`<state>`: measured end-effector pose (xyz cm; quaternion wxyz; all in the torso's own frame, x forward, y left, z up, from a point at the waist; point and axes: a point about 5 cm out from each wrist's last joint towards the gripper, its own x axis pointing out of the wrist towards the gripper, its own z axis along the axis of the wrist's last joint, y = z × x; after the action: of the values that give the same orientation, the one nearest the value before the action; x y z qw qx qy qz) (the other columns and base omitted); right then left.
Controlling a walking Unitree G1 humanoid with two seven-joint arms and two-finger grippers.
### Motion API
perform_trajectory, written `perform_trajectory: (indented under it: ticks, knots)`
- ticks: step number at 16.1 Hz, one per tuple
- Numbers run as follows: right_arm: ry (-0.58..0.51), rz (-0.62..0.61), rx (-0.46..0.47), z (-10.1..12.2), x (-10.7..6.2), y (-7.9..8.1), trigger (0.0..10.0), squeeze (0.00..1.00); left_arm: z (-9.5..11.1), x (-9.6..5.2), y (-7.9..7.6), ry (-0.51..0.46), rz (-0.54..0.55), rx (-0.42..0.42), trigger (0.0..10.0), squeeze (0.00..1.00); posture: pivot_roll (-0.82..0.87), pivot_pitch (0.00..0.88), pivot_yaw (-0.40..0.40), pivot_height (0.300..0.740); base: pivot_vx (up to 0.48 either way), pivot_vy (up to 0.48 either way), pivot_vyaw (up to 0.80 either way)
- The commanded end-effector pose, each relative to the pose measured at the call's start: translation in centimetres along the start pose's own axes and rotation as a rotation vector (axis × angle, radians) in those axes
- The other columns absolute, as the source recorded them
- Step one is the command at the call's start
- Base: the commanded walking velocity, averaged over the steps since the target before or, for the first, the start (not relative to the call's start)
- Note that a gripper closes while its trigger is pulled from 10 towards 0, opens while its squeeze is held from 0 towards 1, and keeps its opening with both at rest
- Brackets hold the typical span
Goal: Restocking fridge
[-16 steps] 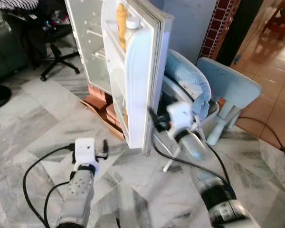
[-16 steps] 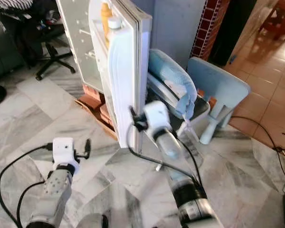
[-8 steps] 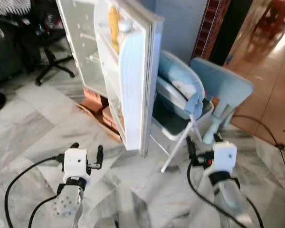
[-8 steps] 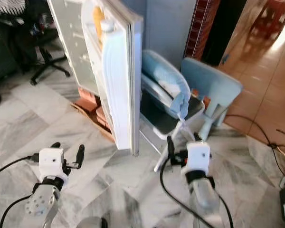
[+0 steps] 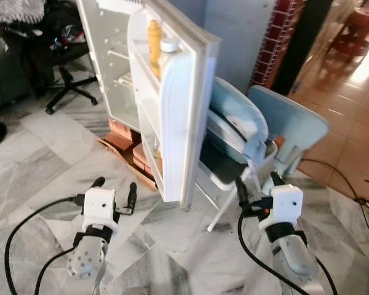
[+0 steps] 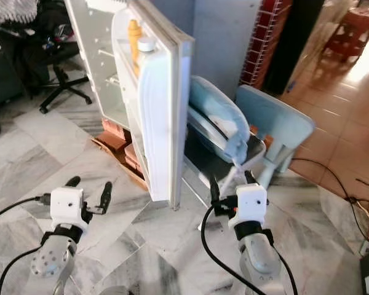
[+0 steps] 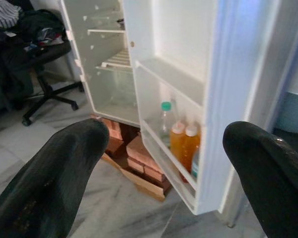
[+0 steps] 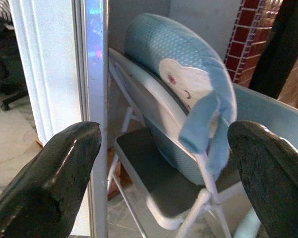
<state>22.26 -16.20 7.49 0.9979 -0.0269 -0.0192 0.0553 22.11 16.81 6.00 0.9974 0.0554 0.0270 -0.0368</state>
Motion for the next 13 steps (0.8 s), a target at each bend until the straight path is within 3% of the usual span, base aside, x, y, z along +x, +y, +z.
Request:
perform_trajectory:
  ticks: [1, 9, 13]
  knots:
    - [0.006, -0.014, 0.002, 0.1, -0.1, -0.3, 10.0, 0.00, -0.3, -0.1, 0.2, 0.019, 0.009, 0.003, 10.0, 0.00, 0.13, 0.021, -0.018, 0.740, 0.322, 0.000, 0.00]
    - [0.011, 0.000, -0.021, 0.2, 0.9, -1.0, 10.0, 0.00, -0.6, 0.2, 0.4, 0.037, 0.024, 0.027, 10.0, 0.00, 0.13, 0.023, -0.014, 0.740, 0.286, 0.000, 0.00]
    - [-0.014, 0.055, -0.050, 0.6, 2.3, -0.7, 10.0, 0.00, -0.7, 0.2, 0.2, 0.043, 0.032, 0.023, 10.0, 0.00, 0.14, 0.023, -0.014, 0.740, 0.000, 0.000, 0.19]
